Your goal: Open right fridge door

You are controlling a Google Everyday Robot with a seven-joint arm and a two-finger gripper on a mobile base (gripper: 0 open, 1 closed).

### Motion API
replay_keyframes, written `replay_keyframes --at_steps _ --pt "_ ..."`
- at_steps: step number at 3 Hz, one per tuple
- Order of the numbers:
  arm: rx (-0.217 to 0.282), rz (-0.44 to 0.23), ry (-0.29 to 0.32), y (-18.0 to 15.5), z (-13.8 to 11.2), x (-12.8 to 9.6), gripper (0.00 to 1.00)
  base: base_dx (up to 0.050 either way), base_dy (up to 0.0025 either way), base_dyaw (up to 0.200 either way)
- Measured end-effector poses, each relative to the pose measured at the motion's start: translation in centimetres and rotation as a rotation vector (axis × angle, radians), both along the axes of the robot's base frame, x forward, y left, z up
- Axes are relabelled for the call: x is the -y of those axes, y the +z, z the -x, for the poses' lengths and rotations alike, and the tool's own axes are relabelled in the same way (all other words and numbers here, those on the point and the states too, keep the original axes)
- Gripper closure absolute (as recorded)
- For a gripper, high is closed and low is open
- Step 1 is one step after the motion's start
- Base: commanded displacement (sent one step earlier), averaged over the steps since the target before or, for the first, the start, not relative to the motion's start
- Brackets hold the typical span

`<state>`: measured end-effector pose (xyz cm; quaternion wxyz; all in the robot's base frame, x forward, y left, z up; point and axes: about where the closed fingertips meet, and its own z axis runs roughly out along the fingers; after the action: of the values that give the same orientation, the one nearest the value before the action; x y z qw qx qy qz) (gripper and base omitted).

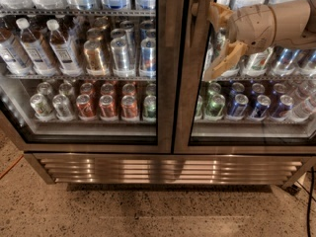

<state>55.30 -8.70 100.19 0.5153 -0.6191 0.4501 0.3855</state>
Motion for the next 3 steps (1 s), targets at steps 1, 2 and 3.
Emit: replay_keyframes --at_steps 1,2,3 --pt "0.000 0.000 0.001 0.00 0.00 -0.01 0.00 0.000 0.00000 0.000" --pt "0.003 0.000 0.031 0.05 0.06 -0.01 0.00 0.000 0.00000 0.000" --pt "0.002 0.003 0.044 -0.02 0.06 0.09 0.00 0.000 0.00000 0.000"
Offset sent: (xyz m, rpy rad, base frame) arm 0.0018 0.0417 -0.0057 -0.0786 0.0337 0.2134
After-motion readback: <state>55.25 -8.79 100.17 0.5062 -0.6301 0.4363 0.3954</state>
